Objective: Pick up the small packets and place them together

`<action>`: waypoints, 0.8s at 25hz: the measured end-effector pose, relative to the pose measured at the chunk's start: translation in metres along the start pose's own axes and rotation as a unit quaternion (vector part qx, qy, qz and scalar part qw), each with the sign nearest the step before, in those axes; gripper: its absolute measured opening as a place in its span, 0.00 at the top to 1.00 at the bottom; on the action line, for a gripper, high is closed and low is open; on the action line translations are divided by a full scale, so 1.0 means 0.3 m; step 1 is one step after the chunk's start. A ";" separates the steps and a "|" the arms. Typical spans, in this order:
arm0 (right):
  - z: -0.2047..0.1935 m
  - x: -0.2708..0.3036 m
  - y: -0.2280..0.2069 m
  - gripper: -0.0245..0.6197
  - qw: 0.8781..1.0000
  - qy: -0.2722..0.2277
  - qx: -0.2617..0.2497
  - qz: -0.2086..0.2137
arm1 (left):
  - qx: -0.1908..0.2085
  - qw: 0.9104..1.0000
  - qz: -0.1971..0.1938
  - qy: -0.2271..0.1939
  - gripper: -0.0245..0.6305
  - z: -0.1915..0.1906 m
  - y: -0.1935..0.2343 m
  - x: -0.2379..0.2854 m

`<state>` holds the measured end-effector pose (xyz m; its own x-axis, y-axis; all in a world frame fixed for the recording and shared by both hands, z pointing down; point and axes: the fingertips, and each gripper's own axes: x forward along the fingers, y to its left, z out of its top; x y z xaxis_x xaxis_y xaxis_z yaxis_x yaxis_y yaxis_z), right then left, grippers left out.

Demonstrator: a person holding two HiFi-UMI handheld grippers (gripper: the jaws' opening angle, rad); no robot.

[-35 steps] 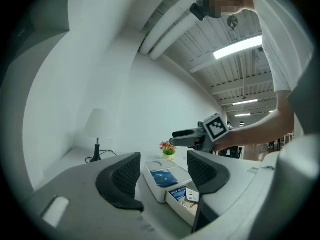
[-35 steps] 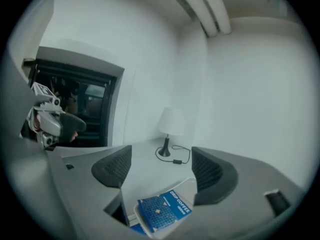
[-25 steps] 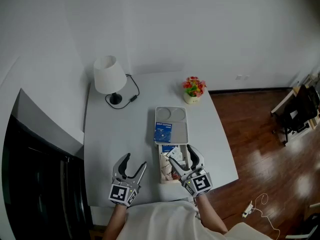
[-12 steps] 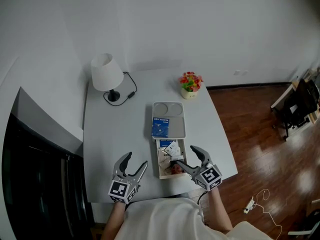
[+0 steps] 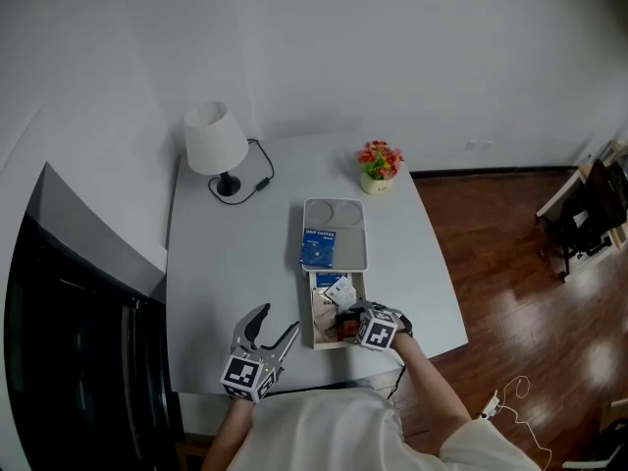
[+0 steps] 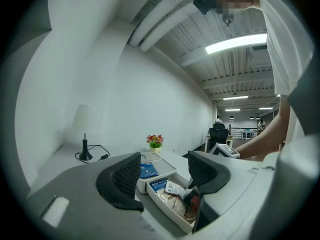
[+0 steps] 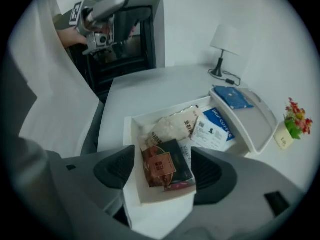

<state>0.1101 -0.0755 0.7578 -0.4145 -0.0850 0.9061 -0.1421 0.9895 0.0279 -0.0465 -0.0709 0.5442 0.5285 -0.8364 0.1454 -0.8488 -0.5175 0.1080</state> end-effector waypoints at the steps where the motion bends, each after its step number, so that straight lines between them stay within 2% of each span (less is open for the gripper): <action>1: -0.003 0.025 0.002 0.42 1.000 0.015 -0.009 0.006 | -0.001 1.000 0.003 0.001 0.50 -0.003 0.003 -0.006; 2: -0.004 0.043 0.002 0.42 0.999 0.027 -0.016 0.009 | -0.003 1.000 0.006 0.000 0.50 -0.004 0.007 -0.012; 4: -0.014 0.068 -0.002 0.53 0.998 0.052 -0.028 0.010 | -0.005 1.000 0.011 -0.001 0.50 -0.005 0.013 -0.020; 7: -0.053 0.098 -0.004 0.53 0.995 0.090 -0.051 0.009 | -0.009 1.000 0.019 -0.001 0.50 -0.010 0.025 -0.030; 8: -0.060 0.101 -0.002 0.60 0.993 0.096 -0.060 0.010 | -0.009 1.000 0.021 -0.001 0.50 -0.011 0.030 -0.032; 9: -0.062 0.100 0.001 0.62 0.993 0.099 -0.069 0.011 | -0.010 1.000 0.024 -0.001 0.50 -0.011 0.037 -0.035; 11: -0.058 0.091 0.008 0.67 0.992 0.097 -0.083 0.008 | -0.012 0.999 0.031 -0.001 0.50 -0.016 0.051 -0.042; 13: -0.049 0.068 0.012 0.77 0.992 0.088 -0.091 -0.003 | -0.016 0.999 0.037 -0.001 0.50 -0.023 0.063 -0.048; 20: 0.027 -0.107 -0.039 0.79 0.996 0.028 -0.067 -0.052 | -0.022 0.999 0.039 -0.005 0.50 -0.025 0.094 -0.035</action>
<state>0.1178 -0.0855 0.7250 -0.3531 -0.1859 0.9169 -0.0596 0.9825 0.1763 -0.0757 -0.0753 0.5530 0.4604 -0.8756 0.1460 -0.8858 -0.4424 0.1399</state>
